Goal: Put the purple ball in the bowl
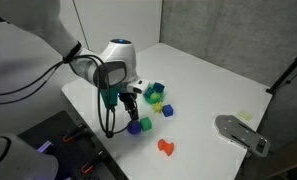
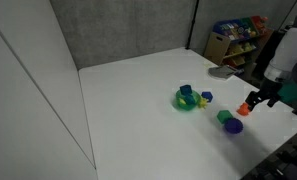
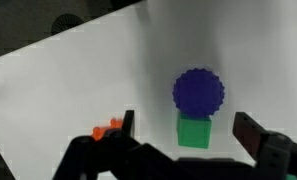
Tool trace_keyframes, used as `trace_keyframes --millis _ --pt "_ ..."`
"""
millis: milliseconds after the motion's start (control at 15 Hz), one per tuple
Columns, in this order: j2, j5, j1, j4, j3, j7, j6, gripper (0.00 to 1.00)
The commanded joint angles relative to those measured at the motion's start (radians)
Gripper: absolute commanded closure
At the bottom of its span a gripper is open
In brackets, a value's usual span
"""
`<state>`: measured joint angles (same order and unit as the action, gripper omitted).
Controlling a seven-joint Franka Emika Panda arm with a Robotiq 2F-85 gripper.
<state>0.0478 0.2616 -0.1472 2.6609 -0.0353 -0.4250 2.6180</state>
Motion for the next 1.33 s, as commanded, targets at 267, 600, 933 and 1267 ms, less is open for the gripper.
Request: trace_keyframes --millis 267,600,933,1267 --pt "0.158 -0.017 0.079 -0.062 -0.095 0.004 0.073 0.00" --pt "0.235 -0.074 0.091 -0.083 -0.084 0.035 0.176 0.00" --pt "0.334 -0.267 0.074 -0.087 -0.015 0.162 0.309 0.00" --pt "0.435 -0.316 0.109 -0.113 -0.040 0.184 0.363 0.00"
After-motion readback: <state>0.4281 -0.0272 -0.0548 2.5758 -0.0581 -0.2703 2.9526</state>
